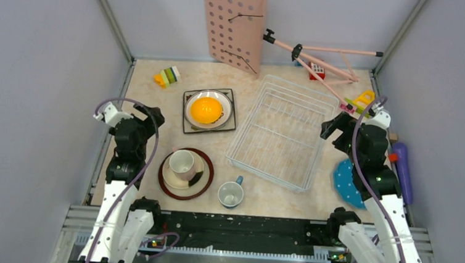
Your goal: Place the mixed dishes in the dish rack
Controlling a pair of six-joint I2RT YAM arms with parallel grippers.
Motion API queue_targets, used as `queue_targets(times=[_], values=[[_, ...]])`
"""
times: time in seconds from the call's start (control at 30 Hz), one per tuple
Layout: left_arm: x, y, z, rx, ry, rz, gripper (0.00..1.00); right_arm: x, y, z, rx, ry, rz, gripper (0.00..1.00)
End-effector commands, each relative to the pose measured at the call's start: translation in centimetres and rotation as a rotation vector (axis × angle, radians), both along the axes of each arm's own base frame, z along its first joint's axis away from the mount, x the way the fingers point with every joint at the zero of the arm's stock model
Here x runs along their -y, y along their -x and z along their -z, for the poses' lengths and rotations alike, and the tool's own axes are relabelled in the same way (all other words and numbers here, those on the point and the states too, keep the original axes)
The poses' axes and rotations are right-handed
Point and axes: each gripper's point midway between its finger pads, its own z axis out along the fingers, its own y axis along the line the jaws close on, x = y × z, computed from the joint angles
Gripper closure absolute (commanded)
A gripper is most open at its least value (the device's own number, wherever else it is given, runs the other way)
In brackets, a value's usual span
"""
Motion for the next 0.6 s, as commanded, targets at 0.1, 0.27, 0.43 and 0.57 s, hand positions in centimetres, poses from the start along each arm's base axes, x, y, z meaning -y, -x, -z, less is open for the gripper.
queue_targets(times=[0.1,0.27,0.43,0.57], values=[[1.6,1.3,0.3,-0.046,0.027,0.082,0.02,1.1,0.7,-0.6,0.006,0.032,0.048,0.01],[2.9,1.3,-0.2,0.068,0.003,0.171,0.02,0.3,-0.3,-0.4,0.033,0.028,0.005,0.01],[4.1,-1.1,1.2,-0.004,0.051,0.226,0.06,-0.9,-1.9,-1.1,0.059,0.01,-0.04,0.01],[5.4,-3.7,3.2,-0.128,0.101,0.285,0.06,0.3,-3.3,-1.7,0.071,0.016,0.044,0.01]])
